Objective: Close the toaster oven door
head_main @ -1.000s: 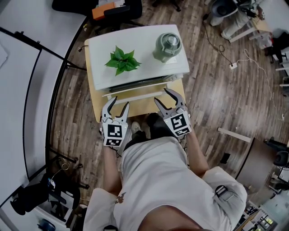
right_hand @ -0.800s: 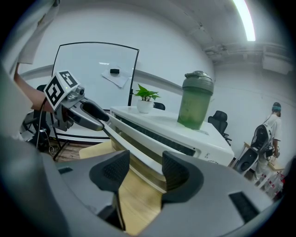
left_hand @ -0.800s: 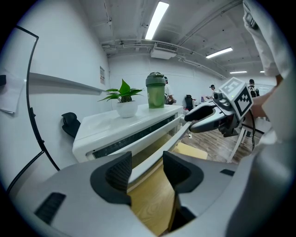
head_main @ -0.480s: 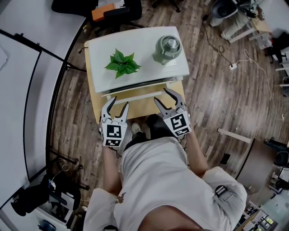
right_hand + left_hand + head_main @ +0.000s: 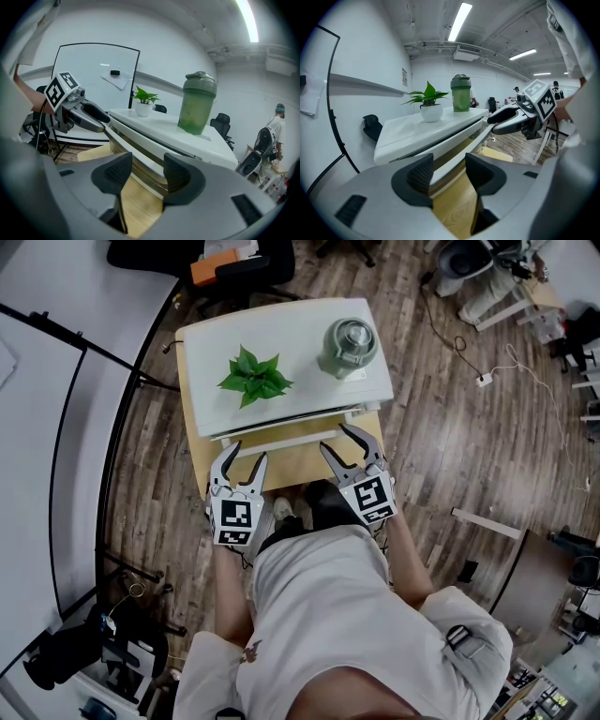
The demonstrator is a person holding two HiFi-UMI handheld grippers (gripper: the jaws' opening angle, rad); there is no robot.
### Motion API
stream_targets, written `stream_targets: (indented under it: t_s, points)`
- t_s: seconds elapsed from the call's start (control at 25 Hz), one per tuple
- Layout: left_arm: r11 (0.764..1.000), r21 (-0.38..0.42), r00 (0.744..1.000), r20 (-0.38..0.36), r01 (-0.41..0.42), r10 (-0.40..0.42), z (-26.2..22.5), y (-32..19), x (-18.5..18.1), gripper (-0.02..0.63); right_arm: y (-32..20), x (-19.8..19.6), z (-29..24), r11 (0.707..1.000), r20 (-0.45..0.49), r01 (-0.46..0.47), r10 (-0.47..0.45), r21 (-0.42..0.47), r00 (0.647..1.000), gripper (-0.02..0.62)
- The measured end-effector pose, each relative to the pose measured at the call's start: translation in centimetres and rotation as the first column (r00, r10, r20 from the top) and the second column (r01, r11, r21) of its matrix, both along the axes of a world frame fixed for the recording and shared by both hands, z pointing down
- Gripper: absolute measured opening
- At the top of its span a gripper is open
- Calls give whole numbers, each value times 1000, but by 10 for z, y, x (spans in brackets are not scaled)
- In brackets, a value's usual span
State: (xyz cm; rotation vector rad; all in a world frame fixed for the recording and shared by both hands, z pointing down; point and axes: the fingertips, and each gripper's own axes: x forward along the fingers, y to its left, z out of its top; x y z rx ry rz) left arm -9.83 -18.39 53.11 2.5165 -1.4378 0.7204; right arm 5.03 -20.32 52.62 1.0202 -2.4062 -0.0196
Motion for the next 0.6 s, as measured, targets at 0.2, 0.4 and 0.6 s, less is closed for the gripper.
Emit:
stream_targets:
  t_s: [0.2, 0.4, 0.6]
  points:
    - [1000, 3, 1000, -1, 2, -2, 0, -4, -1, 212, -4, -1, 0, 1000, -1, 1, -1, 4, 1000, 213]
    - [1000, 5, 1000, -2, 2, -2, -2, -6, -2, 212, -6, -2, -2, 1000, -4, 2, -2, 4, 1000, 213]
    - [1000, 8, 1000, -3, 5, -4, -4, -10, -2, 212, -10, -2, -3, 1000, -2, 3, -3, 8, 1000, 213]
